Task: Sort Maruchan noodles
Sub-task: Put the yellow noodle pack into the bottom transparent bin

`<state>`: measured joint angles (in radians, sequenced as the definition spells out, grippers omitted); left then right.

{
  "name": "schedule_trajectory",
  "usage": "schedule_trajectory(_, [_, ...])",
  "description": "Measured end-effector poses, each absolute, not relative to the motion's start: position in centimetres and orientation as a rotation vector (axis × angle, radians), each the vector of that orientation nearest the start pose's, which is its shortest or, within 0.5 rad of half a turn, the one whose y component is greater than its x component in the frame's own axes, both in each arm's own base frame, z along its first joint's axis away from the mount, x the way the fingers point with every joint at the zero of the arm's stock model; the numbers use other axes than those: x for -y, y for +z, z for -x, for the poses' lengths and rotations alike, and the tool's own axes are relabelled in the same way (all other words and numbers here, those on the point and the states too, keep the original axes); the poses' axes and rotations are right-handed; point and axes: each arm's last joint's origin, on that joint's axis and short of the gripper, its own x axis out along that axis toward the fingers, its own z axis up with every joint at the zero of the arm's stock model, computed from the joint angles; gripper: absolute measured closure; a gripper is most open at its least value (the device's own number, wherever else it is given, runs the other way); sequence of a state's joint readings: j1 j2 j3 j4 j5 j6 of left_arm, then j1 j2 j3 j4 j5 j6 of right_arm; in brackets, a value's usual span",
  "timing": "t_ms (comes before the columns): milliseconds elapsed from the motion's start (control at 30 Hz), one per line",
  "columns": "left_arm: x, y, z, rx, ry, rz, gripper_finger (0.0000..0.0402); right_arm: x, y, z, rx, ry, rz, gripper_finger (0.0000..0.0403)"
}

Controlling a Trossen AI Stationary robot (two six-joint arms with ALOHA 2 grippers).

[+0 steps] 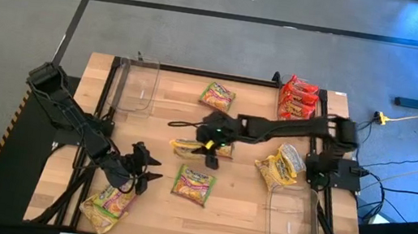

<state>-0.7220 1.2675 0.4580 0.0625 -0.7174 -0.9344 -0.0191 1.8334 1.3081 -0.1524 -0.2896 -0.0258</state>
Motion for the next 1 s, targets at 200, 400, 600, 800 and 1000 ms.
schedule_trajectory(200, [12.7, 16.1, -18.2, -0.474, 0.265, 0.438, 0.0184, -1.3, 24.0, -34.5, -0.682, 0.252, -0.102, 0.0306])
schedule_trajectory(400, [12.3, 17.1, -19.6, -0.388, 0.213, 0.411, 0.0184, -3.6, 26.6, -27.8, -0.694, 0.224, -0.113, 0.0305])
schedule_trajectory(600, [11.6, 18.2, -20.8, -0.311, 0.158, 0.39, 0.0184, -4.9, 28.9, -21.1, -0.737, 0.182, -0.145, 0.0304])
schedule_trajectory(800, [10.9, 18.4, -21.3, -0.294, 0.16, 0.381, 0.0184, -5.8, 29.8, -15.5, -0.722, 0.158, -0.268, 0.0304])
schedule_trajectory(1000, [10.7, 18.5, -21.4, -0.285, 0.166, 0.383, 0.0184, -6.6, 28.6, -11.3, -0.737, 0.18, -0.429, 0.0304])
